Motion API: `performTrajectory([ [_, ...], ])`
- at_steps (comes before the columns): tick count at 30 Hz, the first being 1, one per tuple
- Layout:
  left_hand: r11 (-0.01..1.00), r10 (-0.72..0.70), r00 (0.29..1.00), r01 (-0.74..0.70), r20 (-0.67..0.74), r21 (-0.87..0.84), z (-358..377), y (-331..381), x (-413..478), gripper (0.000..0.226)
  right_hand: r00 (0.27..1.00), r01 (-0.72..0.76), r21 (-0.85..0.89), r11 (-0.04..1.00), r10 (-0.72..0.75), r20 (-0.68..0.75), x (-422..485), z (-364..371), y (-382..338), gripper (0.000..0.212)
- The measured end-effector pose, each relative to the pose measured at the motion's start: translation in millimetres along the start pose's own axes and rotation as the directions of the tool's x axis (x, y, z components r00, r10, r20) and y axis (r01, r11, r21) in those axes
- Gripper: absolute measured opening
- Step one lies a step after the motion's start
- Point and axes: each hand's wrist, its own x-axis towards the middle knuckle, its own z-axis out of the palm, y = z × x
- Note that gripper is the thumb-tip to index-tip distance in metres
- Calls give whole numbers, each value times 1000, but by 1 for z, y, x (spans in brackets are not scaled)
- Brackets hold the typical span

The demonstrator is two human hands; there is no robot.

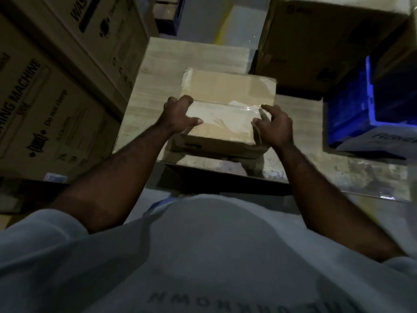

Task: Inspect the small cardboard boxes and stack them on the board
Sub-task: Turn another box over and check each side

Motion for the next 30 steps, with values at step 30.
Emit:
performTrajectory([
  [30, 936, 74, 992, -106, -105, -336, 38, -43, -42, 65, 993, -92, 17, 996, 93, -72, -71, 49, 12, 68],
])
